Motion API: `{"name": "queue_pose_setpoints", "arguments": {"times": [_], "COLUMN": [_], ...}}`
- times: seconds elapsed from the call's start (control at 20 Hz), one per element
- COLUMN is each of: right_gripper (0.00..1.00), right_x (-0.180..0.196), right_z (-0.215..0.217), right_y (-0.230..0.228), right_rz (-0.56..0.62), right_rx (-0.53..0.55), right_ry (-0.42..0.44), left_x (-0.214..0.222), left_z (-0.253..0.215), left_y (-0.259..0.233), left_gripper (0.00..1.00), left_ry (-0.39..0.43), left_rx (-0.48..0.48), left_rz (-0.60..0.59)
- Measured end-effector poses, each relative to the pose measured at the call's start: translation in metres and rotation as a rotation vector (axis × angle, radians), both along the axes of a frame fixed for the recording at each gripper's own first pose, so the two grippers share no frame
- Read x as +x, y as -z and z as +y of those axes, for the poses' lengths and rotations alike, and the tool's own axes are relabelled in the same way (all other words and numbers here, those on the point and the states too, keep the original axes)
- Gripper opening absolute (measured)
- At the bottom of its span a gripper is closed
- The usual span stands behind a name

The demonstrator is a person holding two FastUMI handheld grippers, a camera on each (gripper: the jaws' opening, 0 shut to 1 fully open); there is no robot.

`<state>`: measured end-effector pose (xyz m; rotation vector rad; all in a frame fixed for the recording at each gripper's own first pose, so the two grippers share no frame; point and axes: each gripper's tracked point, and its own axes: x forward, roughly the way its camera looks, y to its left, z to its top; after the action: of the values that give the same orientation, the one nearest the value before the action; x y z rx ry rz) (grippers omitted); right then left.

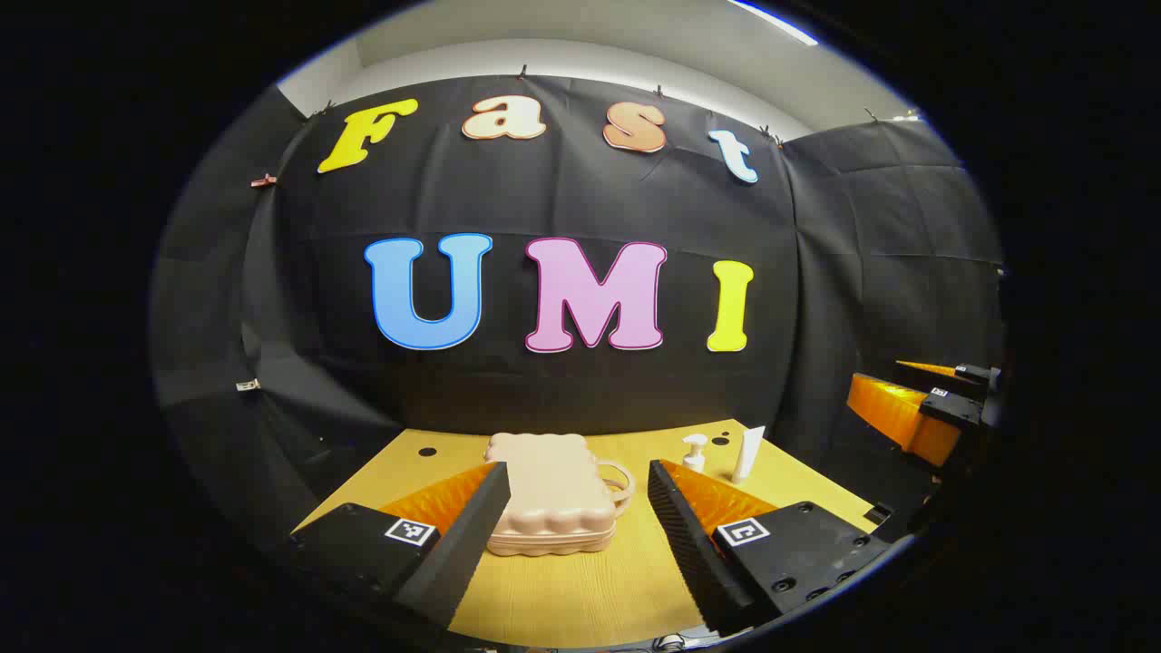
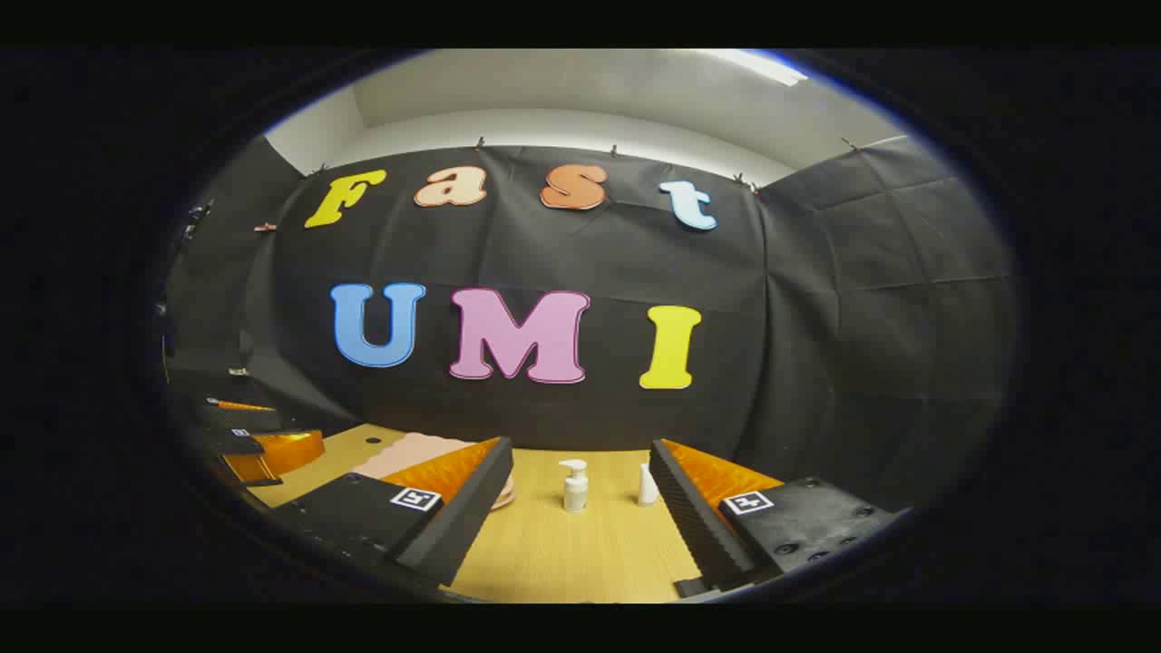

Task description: First open the suitcase, pack the skin care products into it, and then close the suitcase.

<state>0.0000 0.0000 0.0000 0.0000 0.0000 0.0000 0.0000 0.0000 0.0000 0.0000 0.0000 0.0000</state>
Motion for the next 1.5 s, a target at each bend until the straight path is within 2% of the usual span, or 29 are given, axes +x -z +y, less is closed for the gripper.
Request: {"name": "queue_pose_setpoints", "arguments": {"times": [0.35,0.75,0.95,1.2,1.5], "right_gripper": [0.96,0.97,0.97,0.97,0.97], "right_x": [0.056,0.089,0.103,0.114,0.133], "right_z": [-0.023,-0.032,-0.038,-0.058,-0.095], "right_y": [0.011,0.029,0.033,0.055,0.097], "right_rz": [0.018,0.039,0.045,0.078,0.164], "right_rx": [0.024,0.032,0.026,-0.003,-0.028], "right_ry": [-0.023,-0.045,-0.051,-0.049,-0.044], "left_x": [0.053,0.086,0.111,0.166,0.259], "left_z": [-0.017,-0.015,-0.023,-0.060,-0.100], "left_y": [-0.002,0.003,0.018,0.057,0.104], "left_gripper": [0.96,0.97,0.97,0.97,0.97], "left_ry": [-0.001,-0.030,-0.017,0.032,0.068], "left_rx": [0.012,-0.006,0.010,0.014,-0.010], "left_rz": [0.020,0.032,0.071,0.162,0.272]}}
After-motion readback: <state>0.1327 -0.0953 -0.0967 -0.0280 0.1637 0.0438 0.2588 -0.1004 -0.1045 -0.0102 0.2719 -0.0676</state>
